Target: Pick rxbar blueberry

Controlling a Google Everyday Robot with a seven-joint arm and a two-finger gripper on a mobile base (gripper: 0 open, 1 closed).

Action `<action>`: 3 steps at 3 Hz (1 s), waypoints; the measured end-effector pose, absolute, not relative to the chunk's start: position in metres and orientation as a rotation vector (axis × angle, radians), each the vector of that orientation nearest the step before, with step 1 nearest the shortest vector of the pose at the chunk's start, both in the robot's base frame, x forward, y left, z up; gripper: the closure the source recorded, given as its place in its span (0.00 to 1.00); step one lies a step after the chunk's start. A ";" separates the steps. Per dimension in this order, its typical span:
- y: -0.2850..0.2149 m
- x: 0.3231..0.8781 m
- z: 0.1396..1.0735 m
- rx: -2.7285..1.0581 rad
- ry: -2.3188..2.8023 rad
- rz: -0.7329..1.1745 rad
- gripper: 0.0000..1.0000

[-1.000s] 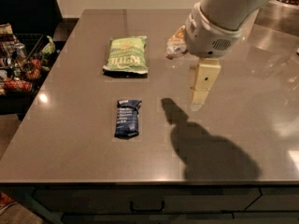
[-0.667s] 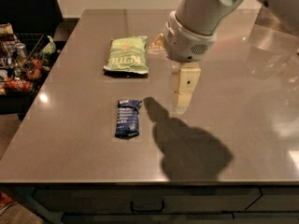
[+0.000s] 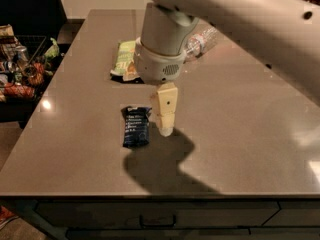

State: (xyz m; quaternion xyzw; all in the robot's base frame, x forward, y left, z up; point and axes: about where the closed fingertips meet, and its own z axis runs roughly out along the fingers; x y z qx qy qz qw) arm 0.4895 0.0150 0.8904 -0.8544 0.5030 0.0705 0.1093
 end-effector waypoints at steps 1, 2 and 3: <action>0.031 0.489 0.872 -2.578 1.445 0.241 0.00; 0.039 0.490 0.851 -2.636 1.432 0.275 0.00; 0.041 0.489 0.842 -2.663 1.428 0.292 0.00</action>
Offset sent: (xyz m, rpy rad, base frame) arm -0.0015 0.0274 -0.0545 -0.0878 0.1136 0.1048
